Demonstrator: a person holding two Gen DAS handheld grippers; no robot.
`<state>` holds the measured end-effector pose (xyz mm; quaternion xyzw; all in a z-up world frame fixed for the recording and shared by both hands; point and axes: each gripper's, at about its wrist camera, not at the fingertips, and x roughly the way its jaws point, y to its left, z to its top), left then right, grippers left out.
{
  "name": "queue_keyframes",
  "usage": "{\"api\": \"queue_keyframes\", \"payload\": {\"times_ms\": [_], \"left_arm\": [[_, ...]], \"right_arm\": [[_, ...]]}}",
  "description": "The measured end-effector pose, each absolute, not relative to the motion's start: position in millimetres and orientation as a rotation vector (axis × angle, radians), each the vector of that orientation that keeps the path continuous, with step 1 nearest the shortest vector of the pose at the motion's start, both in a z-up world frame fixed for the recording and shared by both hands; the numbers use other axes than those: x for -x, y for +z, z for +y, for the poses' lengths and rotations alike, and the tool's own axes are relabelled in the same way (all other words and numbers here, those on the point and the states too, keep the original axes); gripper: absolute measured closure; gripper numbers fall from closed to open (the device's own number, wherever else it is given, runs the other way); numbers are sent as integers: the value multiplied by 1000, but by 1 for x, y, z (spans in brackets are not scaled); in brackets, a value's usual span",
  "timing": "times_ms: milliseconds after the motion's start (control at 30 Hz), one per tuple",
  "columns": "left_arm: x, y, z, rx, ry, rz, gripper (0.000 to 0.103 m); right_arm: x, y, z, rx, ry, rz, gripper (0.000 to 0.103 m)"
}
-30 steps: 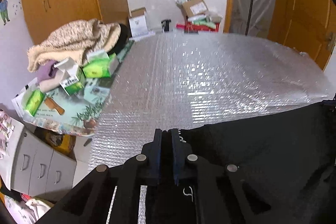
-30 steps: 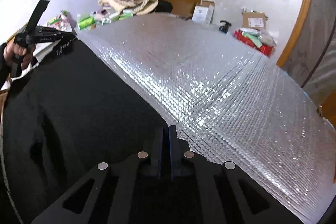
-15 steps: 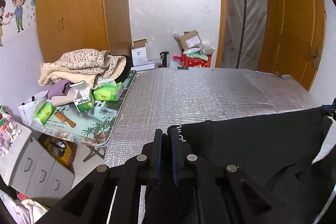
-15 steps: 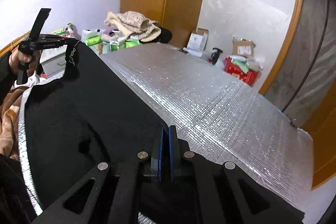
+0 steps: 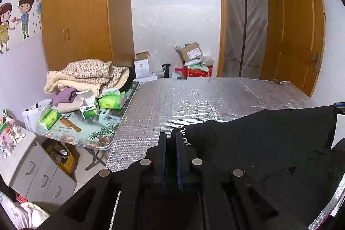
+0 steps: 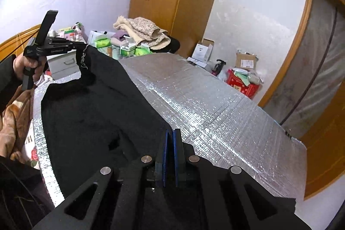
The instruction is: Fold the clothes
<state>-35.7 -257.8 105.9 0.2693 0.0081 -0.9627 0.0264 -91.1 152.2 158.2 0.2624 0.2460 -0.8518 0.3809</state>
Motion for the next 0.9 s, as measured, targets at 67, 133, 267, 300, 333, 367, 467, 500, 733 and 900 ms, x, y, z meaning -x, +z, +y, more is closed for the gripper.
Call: {"api": "queue_keyframes", "payload": {"times_ms": [67,133,267,300,333,367,467,500,733,900], "left_arm": [[23,104,-255,-787,-2995,26,95],[9,101,-253,-741,-3015,28,95],[-29,86,-258,-685,-3044,101,95],[-37,82,-260,-679,-3047,127,95],[-44,76,-262,-681,-3044,164,95],[-53,67,-265,-693,-3040,211,95],[-72,40,-272,-752,-3007,323,94],[-76,32,-273,-778,-2994,355,94],[-111,-7,-290,-880,-2838,575,94],[-131,2,-290,-770,-2813,760,89]], "right_arm": [[83,157,154,-665,-2176,625,98],[73,153,158,-664,-2179,611,98],[46,138,170,-671,-2163,591,98],[38,130,174,-686,-2152,580,98],[33,124,178,-703,-2144,569,98],[27,115,181,-727,-2135,550,98],[14,88,189,-807,-2095,490,98],[10,77,190,-840,-2079,472,98],[-4,41,202,-953,-2037,378,88],[-10,44,202,-916,-2045,343,75]]}}
